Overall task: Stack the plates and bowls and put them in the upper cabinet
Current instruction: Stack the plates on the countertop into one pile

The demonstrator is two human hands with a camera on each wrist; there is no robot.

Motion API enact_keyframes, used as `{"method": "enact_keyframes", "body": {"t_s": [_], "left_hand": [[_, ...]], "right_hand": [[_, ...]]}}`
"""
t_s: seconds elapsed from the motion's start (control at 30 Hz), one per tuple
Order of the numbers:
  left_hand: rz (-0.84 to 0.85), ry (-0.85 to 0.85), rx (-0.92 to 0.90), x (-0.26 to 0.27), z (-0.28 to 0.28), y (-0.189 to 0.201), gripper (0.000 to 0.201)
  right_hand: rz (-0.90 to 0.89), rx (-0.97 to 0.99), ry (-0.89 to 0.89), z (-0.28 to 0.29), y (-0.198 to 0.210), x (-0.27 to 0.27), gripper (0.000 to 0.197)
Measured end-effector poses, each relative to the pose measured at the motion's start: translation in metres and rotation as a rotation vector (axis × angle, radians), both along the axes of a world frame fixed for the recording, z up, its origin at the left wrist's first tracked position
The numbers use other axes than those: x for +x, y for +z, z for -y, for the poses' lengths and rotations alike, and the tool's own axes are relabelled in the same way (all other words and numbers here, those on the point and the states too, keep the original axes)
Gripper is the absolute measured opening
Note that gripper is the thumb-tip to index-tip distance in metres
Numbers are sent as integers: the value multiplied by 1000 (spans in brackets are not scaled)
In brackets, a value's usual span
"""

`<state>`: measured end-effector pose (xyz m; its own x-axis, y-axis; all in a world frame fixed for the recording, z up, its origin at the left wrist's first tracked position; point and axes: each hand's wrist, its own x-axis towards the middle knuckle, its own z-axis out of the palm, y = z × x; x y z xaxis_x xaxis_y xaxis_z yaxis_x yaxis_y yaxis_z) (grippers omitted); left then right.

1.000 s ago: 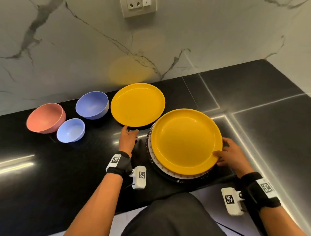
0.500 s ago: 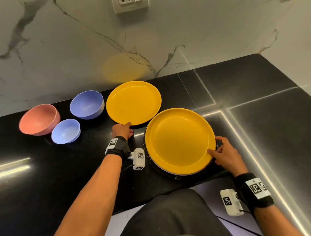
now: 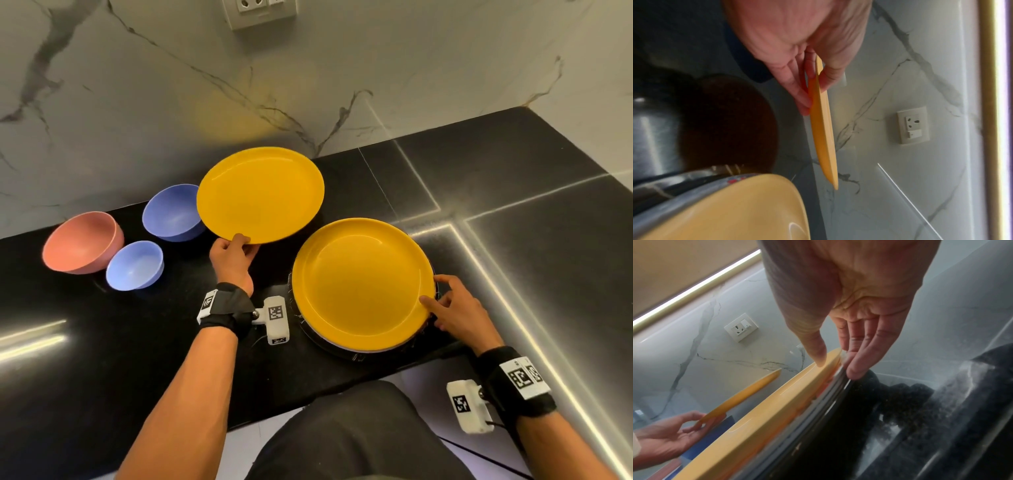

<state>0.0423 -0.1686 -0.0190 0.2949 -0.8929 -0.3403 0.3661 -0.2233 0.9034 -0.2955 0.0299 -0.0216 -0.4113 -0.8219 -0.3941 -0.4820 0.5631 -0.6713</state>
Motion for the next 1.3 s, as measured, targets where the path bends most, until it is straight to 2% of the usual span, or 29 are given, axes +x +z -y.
{"method": "enact_keyframes", "body": {"t_s": [0.2, 0.43, 0.5, 0.6, 0.73, 0.8, 0.93, 1.0, 1.07, 1.13, 1.17, 1.23, 1.3], "left_hand": [[14, -220, -100, -11, -35, 36, 14], [120, -471, 15, -31, -80, 26, 13], [167, -513, 66, -33, -91, 20, 16], [205, -585, 135, -32, -103, 12, 13], [276, -648, 166, -33, -113, 6, 10], [383, -657, 169, -33, -112, 5, 15], [831, -838, 284, -30, -108, 5, 20], [958, -905, 320, -28, -109, 7, 24], [1039, -881, 313, -27, -110, 8, 30], [1095, -780, 279, -25, -111, 7, 32], [1059, -714, 265, -25, -111, 5, 36], [921, -643, 259, -27, -111, 0, 59], [822, -666, 258, -31, -111, -3, 77]], "right_hand": [[-119, -127, -9, 5, 6, -5, 48], [-78, -321, 13, 22, 15, -2, 56], [-79, -307, 21, 24, 15, 0, 58], [-152, -258, 36, 21, 12, 3, 50], [-217, -181, 67, 13, 2, 6, 57], [-271, -178, 89, 12, -2, 6, 56], [-314, -131, 106, 13, -9, 2, 63], [-286, -115, 108, 14, -10, 0, 69], [-242, -107, 86, 14, -11, -3, 75], [-208, -84, 63, 14, -14, -5, 83], [-196, -69, 55, 14, -16, -6, 86], [-164, -30, 42, 15, -18, -9, 87], [-117, -1, 31, 17, -18, -11, 83]]}}
